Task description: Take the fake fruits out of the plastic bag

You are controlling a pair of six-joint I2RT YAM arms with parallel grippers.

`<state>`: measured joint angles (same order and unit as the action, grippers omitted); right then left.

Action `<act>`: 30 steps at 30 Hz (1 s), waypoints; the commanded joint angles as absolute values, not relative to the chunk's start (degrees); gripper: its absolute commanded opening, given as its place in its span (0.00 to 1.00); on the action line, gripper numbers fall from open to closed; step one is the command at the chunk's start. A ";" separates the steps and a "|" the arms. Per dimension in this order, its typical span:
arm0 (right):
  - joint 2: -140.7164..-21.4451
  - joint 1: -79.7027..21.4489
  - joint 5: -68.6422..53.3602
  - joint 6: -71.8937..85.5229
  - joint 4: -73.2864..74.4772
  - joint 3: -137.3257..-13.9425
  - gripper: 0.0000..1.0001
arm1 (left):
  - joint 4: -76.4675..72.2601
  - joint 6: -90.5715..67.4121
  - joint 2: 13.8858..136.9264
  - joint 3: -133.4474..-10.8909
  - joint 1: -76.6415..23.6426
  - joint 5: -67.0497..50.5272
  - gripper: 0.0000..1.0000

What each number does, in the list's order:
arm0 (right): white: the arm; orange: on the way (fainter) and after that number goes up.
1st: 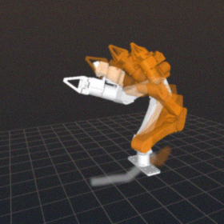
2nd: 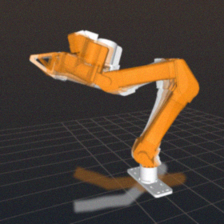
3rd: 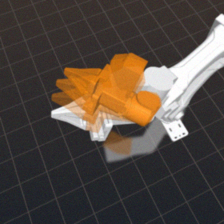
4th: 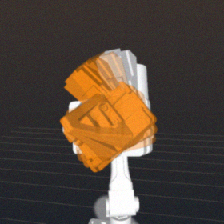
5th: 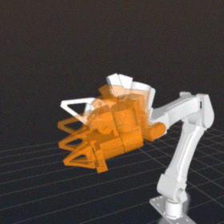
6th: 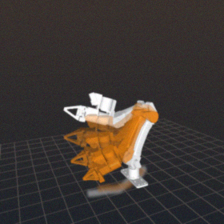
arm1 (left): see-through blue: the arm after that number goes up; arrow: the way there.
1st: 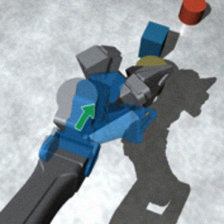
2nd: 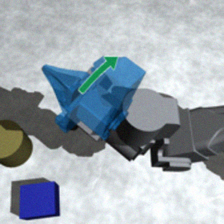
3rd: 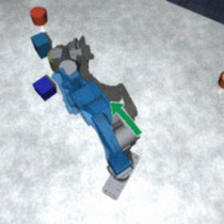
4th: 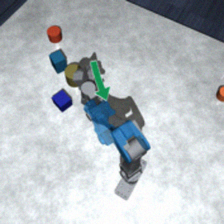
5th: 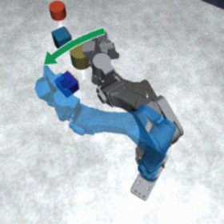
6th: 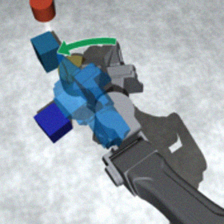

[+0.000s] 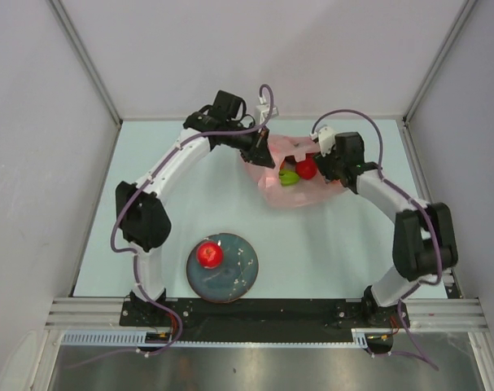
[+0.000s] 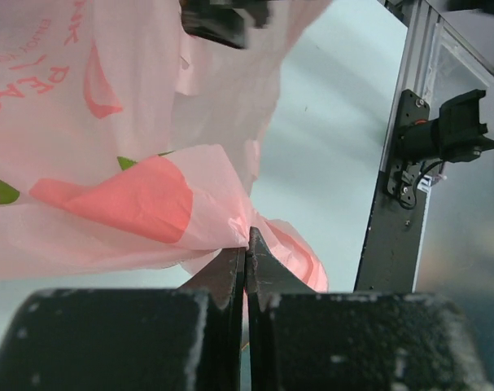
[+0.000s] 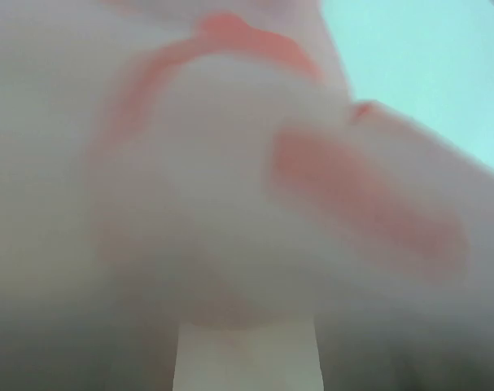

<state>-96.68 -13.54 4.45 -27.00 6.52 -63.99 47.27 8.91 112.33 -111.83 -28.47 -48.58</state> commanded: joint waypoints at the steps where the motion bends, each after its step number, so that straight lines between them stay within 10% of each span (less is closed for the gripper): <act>1: -79.93 -17.04 -12.37 -23.03 20.96 -64.95 0.31 | 44.21 7.65 113.20 -117.06 -28.48 -49.04 0.00; 10: -62.68 -38.11 -17.06 -21.09 34.61 -63.99 0.29 | 44.03 7.47 113.65 -118.13 -28.30 -45.62 0.05; 13: -59.51 -48.84 -11.71 -20.31 34.37 -63.37 0.28 | 44.65 8.00 111.63 -117.95 -27.78 -43.07 0.49; 19: -59.06 -52.29 -11.51 -22.14 32.78 -64.50 0.28 | 45.09 5.45 102.93 -116.64 -24.09 -40.96 0.87; 30: -66.88 -69.61 -13.45 -22.07 23.85 -62.94 0.28 | 46.76 5.62 82.72 -101.62 -8.97 -44.12 0.95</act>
